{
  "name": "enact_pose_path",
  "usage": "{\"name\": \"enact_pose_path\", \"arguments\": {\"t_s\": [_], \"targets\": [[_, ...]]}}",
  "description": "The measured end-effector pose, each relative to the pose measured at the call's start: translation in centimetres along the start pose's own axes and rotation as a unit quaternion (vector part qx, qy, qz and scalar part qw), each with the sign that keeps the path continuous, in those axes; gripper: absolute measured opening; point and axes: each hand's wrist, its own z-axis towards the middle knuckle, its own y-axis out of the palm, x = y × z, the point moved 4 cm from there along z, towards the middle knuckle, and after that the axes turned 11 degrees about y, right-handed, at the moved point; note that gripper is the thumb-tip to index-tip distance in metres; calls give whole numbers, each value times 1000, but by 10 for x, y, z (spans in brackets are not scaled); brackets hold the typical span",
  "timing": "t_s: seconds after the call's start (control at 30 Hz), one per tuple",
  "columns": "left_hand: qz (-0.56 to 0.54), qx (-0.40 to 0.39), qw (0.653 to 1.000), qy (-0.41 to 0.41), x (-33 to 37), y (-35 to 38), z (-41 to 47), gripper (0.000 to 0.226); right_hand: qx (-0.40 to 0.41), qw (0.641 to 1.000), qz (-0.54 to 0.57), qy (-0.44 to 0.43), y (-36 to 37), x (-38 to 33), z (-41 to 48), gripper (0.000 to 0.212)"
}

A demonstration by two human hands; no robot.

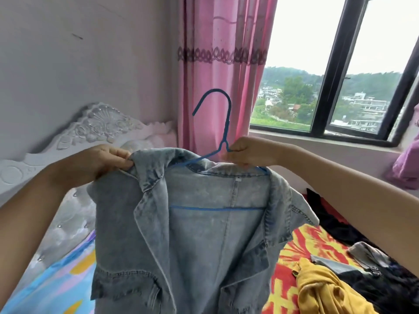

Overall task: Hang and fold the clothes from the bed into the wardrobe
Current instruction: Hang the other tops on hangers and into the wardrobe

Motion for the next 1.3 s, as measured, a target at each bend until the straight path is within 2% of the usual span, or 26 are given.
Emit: {"name": "enact_pose_path", "arguments": {"t_s": [0.07,0.13,0.27,0.37,0.43,0.5,0.57,0.63,0.7,0.73,0.77,0.8,0.87,0.9,0.97,1.0,1.07,1.1,1.17,1.23,1.27,1.3], "targets": [[-23,35,999,-6,-13,-7,-21,86,55,996,75,-9,-9,1,2,48],[-20,70,997,1,-23,-11,-43,75,92,987,128,-21,-15,2,7,48],[3,124,990,59,-6,-8,-71,85,59,988,131,-58,-8,-19,10,52],[118,104,983,96,30,12,-81,85,15,989,112,-96,4,-41,7,53],[202,55,976,63,40,34,-88,73,-1,986,108,-124,11,-54,3,50],[260,74,962,51,38,53,-101,54,-10,982,112,-150,20,-66,-1,46],[304,186,932,63,31,67,-128,47,-28,978,108,-174,35,-78,-5,49],[392,286,873,53,31,80,-167,62,-64,972,107,-200,57,-95,-10,51],[463,342,818,7,39,82,-210,60,-96,959,113,-243,79,-118,-17,52],[475,349,807,-32,41,80,-232,52,-109,951,120,-263,86,-128,-22,52],[472,349,805,-80,44,76,-262,44,-123,942,124,-286,95,-141,-27,53],[440,344,821,-120,46,72,-291,42,-135,935,129,-301,101,-152,-32,53],[287,379,866,-154,54,67,-354,56,-163,917,162,-327,110,-175,-42,56],[212,413,873,-150,56,67,-379,53,-178,907,182,-336,113,-186,-48,55],[172,477,846,-161,62,70,-428,25,-207,888,190,-364,119,-218,-68,51],[202,510,818,-173,67,71,-455,17,-215,879,187,-381,126,-237,-80,50],[317,557,743,-193,78,69,-493,31,-225,872,176,-398,136,-265,-97,50],[379,577,692,-210,91,72,-514,45,-230,865,168,-412,143,-282,-108,51],[530,580,563,-254,128,81,-560,60,-236,855,142,-439,161,-322,-138,51],[644,560,439,-279,159,91,-598,60,-235,846,123,-462,171,-359,-170,50],[665,558,404,-288,174,93,-626,58,-244,835,119,-478,180,-381,-191,50],[660,565,397,-297,186,93,-646,57,-253,827,112,-489,186,-396,-207,51]]}}
